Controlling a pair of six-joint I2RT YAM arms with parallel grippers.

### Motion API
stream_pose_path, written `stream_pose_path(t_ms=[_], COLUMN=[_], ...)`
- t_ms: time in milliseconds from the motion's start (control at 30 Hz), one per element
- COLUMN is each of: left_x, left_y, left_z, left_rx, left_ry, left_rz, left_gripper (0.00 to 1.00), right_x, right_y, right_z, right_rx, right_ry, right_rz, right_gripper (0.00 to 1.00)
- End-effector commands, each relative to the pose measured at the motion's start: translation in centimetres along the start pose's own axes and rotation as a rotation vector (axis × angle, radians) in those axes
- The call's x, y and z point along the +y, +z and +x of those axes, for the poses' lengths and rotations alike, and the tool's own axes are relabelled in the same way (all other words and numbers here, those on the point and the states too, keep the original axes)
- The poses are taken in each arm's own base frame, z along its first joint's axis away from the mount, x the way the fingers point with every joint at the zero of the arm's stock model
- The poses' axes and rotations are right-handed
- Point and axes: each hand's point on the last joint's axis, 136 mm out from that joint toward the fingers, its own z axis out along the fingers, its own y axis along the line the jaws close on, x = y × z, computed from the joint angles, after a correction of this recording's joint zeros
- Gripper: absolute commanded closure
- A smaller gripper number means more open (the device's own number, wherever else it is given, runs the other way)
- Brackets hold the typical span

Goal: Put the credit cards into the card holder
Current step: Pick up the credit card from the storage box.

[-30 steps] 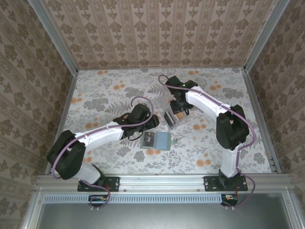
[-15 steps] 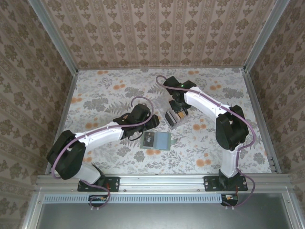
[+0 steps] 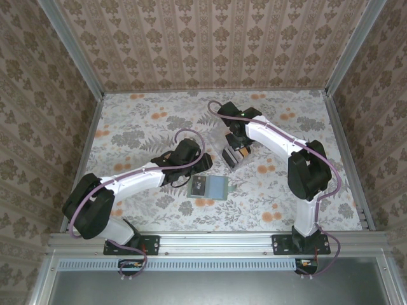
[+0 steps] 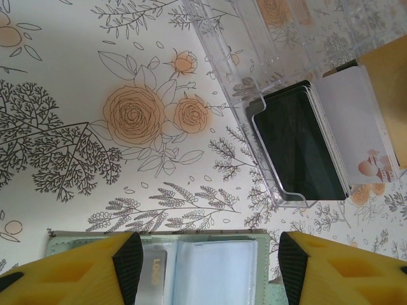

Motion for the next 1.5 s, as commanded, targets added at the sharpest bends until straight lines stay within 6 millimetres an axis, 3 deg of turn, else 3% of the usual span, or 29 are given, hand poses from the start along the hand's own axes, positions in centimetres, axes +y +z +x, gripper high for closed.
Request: stream_pose_path(t_ms=[0, 500, 600, 933, 1033, 1267, 1467], left_x=[0.1, -0.1, -0.3, -1.2, -1.4, -1.6, -1.8], left_y=[-0.1, -0.2, -0.4, -1.5, -1.8, -2.1, -1.8], left_z=[-0.1, -0.1, -0.3, -1.6, -2.1, -2.3, -2.4], left_rx=[0.001, 0.003, -0.002, -0.014, -0.019, -0.015, -0.009], left_ry=[-0.005, -0.002, 0.001, -0.031, -0.051, -0.072, -0.094], left_rz=[0.009, 0.013, 0.015, 0.091, 0.12, 0.14, 0.168], left_gripper=[0.39, 0.39, 0.39, 0.39, 0.39, 0.38, 0.38], right_x=[-0.9, -0.5, -0.4, -1.2, -1.6, -1.7, 1.0], right_y=[-2.7, -4.6, -5.6, -10.1, -10.2, -9.3, -10.1], right_z=[-0.4, 0.2, 0.2, 0.6, 1.4, 2.9, 2.4], right_rx=[-0.033, -0.053, -0.073, -0.165, -0.151, -0.129, -0.153], right_ry=[0.012, 0.056, 0.081, 0.32, 0.436, 0.615, 0.666], right_rz=[0.004, -0.07, -0.103, -0.233, -0.236, -0.209, -0.324], right_gripper=[0.83, 0.9, 0.94, 0.94, 1.0, 1.0, 1.0])
